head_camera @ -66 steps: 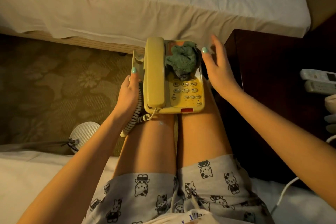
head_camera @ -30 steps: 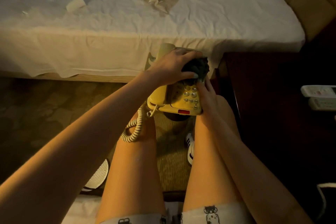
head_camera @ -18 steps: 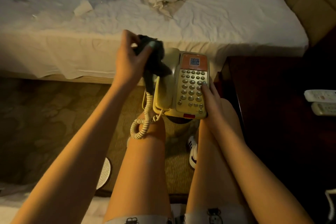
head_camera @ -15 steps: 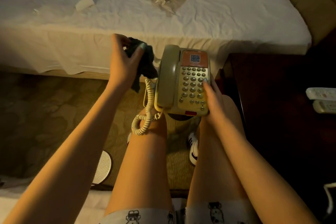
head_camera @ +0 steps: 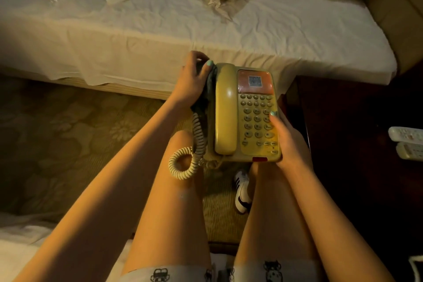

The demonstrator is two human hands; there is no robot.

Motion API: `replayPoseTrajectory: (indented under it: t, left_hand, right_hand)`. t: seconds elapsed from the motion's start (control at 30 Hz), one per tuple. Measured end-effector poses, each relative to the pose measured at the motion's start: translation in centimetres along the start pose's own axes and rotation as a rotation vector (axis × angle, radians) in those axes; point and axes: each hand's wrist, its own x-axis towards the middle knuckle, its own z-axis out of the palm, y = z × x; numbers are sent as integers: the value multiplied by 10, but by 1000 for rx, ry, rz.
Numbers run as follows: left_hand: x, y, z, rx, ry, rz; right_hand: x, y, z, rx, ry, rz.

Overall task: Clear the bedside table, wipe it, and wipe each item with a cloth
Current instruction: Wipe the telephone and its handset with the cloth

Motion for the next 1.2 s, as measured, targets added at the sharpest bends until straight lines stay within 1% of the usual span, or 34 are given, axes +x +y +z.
replayPoseTrajectory:
  t: [0.07,0.13,0.2,0.3,0.37,0.5,0.67,0.8,0.9,1.03,1.13,1.2]
  left_hand:
    - [4,0,-1,-169,-1,-84]
    - [6,-2,0,-225,23,-171]
    - [2,-4,7,-208,14,-225]
    - [-14,-4,20,-119,15,-239]
    - [-25,-8,21,-110,19,-243]
    - [-45,-12,12,-123,-31,-198]
    - [-67,-13,9,-125,-132,-3]
    - [-79,-21,5,-87,-129,-26]
    - [-95,-30,4,-34,-183,-25]
    - [-114,-35,8,-10,-123,86]
    - [-118,-31,4,50,-131,80]
    - [-120,-25,-2,100,-126,119]
  right_hand:
    - [1,0,-3,-15,2,11]
    - [3,1,-3,-17,9,13]
    - [6,4,-3,-3,9,9]
    - [11,7,2,15,16,5]
    - [13,10,2,23,24,22]
    - [14,13,1,36,15,26]
    - [10,13,3,60,11,5]
    - [7,17,3,24,19,11]
    - [6,19,3,-15,40,13]
    - [5,18,2,-32,43,21]
    - [6,19,3,-21,53,28]
    - [7,21,5,-10,50,26]
